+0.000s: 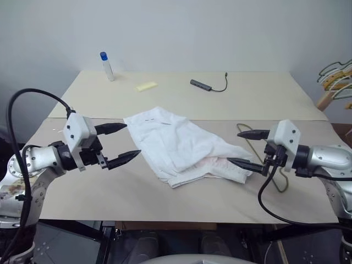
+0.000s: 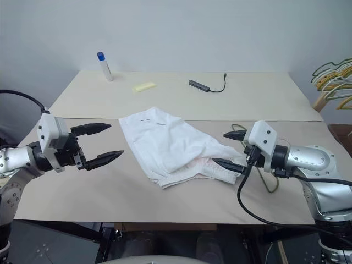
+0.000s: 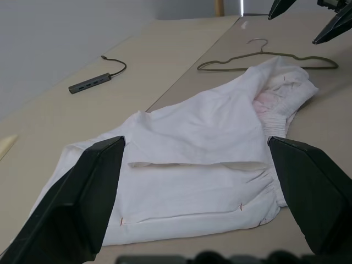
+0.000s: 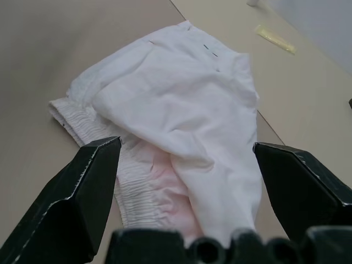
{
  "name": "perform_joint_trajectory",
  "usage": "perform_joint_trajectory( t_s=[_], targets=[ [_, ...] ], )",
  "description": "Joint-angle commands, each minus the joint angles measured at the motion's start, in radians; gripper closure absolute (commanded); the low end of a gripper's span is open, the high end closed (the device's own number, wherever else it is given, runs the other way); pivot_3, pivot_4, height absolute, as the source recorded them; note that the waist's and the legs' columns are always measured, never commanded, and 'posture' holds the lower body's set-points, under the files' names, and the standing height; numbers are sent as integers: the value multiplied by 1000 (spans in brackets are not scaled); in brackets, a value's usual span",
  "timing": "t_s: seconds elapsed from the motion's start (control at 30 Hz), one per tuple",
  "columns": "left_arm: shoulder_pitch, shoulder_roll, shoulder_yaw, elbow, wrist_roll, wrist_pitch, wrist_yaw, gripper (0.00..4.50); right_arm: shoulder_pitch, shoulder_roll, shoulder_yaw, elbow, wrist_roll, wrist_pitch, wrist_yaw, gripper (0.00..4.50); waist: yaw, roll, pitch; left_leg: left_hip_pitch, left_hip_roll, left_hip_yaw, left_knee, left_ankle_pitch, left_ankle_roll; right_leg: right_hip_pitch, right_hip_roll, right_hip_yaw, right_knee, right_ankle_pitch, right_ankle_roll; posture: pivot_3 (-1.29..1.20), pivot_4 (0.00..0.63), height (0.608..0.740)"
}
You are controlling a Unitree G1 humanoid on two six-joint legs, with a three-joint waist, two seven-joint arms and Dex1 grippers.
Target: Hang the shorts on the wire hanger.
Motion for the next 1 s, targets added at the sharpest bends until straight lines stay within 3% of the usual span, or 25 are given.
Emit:
perform_joint_trajectory(
  t_s=[0.03,0.4,0.67,0.83,1.0],
  targets=[
    [-21,3,12,-11,-11,-12,1,0,-7,-3,-31,-29,12,-20,-4,43,0,0,0,0,0,0,0,0,0,0,0,0,0,0,0,-53,0,740],
    [-36,5,-6,-12,2,-20,-5,0,11,1,-10,-74,2,-13,-22,43,1,0,0,0,0,0,0,0,0,0,0,0,0,0,0,-60,0,740],
    [-16,-10,-9,-30,-8,-20,-3,0,61,-64,205,-66,-305,-169,-34,43,-5,0,0,0,0,1,0,0,0,-1,0,0,0,0,0,-81,0,740],
    [-49,-7,-25,-10,-4,-24,-11,0,12,-47,355,7,-466,-211,-34,43,-16,-1,0,0,0,1,0,0,0,0,0,0,0,0,0,-86,0,740],
    [-58,-5,-31,-5,0,-28,-19,0,-80,-1,480,150,-670,-192,-91,1257,-25,-1,0,0,0,1,0,0,0,-1,1,1,0,0,0,-77,0,740]
  ],
)
